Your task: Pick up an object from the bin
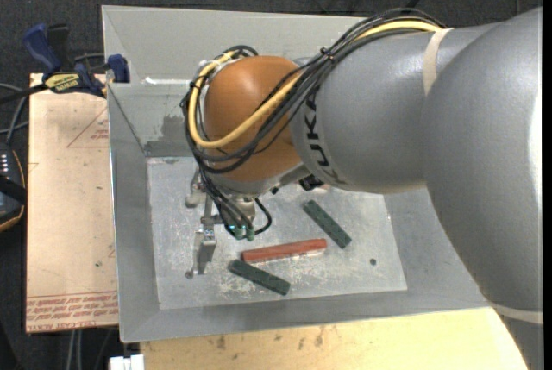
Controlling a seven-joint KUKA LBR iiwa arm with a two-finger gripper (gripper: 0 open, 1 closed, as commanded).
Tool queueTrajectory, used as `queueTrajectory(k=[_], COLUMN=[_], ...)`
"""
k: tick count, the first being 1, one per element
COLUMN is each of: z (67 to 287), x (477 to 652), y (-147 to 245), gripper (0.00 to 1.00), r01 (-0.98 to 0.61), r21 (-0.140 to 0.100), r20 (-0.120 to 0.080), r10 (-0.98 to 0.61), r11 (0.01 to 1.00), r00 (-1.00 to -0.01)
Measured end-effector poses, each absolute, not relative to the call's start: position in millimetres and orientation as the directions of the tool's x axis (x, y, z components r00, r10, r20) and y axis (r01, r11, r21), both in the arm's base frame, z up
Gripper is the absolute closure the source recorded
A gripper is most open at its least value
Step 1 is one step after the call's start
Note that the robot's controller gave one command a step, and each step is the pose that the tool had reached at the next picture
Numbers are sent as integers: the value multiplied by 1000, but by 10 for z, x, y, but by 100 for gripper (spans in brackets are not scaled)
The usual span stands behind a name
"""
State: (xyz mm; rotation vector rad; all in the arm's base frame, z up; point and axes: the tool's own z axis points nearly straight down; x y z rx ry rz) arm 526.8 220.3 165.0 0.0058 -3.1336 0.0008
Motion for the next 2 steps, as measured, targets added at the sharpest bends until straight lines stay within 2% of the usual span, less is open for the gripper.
queueTrajectory(k=[1,2], z=[1690,1584], x=[5290,5217], y=[2194,1992], gripper=[0,0], r01=[0,-87], r21=[1,4], r20=[1,-4], r10=[0,-87], r11=[1000,996], r00=[-1000,-996])
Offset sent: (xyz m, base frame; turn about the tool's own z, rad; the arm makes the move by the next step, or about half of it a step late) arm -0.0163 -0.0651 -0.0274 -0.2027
